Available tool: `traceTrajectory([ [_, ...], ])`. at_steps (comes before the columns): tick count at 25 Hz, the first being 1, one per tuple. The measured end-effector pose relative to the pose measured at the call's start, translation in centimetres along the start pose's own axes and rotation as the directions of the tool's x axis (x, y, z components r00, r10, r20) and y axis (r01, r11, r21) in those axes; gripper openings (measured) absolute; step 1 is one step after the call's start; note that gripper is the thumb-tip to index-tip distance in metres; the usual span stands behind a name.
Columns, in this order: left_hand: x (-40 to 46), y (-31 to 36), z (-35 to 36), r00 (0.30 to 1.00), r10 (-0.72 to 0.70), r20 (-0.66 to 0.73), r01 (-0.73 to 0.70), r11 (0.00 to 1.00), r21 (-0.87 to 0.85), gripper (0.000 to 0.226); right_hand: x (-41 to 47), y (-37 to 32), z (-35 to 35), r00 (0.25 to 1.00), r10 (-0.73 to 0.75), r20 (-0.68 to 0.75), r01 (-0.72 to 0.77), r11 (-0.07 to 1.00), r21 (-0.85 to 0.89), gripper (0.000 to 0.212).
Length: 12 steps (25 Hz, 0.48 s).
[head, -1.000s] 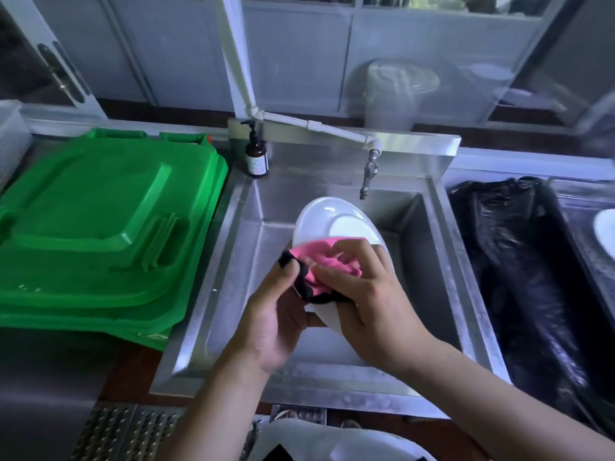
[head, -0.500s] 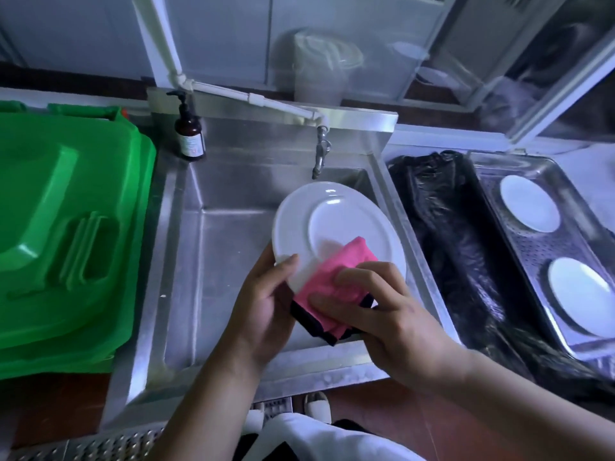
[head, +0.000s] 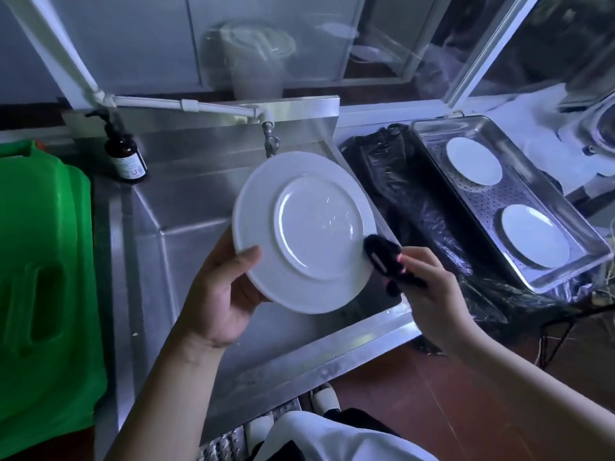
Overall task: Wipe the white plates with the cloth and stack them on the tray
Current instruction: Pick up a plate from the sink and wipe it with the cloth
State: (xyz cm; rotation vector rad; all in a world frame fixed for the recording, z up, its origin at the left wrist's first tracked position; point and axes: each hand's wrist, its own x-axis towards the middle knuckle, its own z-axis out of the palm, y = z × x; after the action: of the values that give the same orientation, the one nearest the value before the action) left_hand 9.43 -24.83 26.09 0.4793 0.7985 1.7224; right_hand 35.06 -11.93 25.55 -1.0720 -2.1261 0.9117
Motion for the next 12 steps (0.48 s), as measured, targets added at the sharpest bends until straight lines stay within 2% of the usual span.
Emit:
traceTrajectory([
  [1,-0.1,0.1,0.1,1.0,0.001,0.004,-0.001,1.0,0.016,0.045,0.5,0.1,0.1,0.975,0.219,-0.026,-0.21,0.958,0.195,0.038],
  [2,-0.3,0.2,0.3,1.0,0.004,0.009,-0.004,0.999,0.034,0.045,1.0,-0.1,0.1,0.913,0.408,-0.013,-0.379,0.857,0.349,0.035],
  [3,-0.5,0.3,0.5,1.0,0.005,0.012,-0.006,0.998,0.058,0.045,1.6,-0.3,-0.2,0.861,0.508,-0.009,-0.46,0.787,0.412,0.034],
  [4,-0.7,0.4,0.7,1.0,0.007,0.016,-0.008,0.996,0.088,0.045,2.5,-0.9,-0.5,0.866,0.499,-0.037,-0.448,0.807,0.385,0.035],
  [5,-0.8,0.5,0.9,1.0,0.007,0.015,-0.008,0.993,0.118,0.045,3.5,-1.5,-0.9,0.919,0.385,-0.081,-0.347,0.89,0.294,0.038],
  [6,-0.8,0.5,1.2,1.0,0.001,0.014,-0.003,0.99,0.138,0.045,4.4,-2.7,-1.2,0.974,0.199,-0.106,-0.178,0.967,0.181,0.04],
  [7,-0.7,0.6,1.5,1.0,-0.008,0.017,0.005,0.989,0.149,0.045,5.4,-4.3,-1.3,0.995,-0.043,-0.091,0.051,0.994,0.093,0.04],
  [8,-0.6,0.7,1.8,1.0,-0.017,0.024,0.013,0.988,0.154,0.044,6.4,-6.0,-1.3,0.96,-0.277,-0.032,0.278,0.96,0.019,0.041],
  [9,-0.4,0.8,2.3,0.999,-0.026,0.032,0.021,0.987,0.157,0.044,7.6,-7.8,-1.3,0.885,-0.461,0.06,0.464,0.885,-0.034,0.044],
  [10,-0.2,0.9,2.5,0.998,-0.036,0.044,0.029,0.987,0.159,0.045,8.8,-9.4,-1.1,0.794,-0.583,0.175,0.601,0.795,-0.081,0.048],
  [12,0.0,1.1,3.0,0.997,-0.038,0.071,0.026,0.988,0.153,0.045,11.0,-11.3,-0.4,0.652,-0.655,0.383,0.738,0.663,-0.124,0.051],
])
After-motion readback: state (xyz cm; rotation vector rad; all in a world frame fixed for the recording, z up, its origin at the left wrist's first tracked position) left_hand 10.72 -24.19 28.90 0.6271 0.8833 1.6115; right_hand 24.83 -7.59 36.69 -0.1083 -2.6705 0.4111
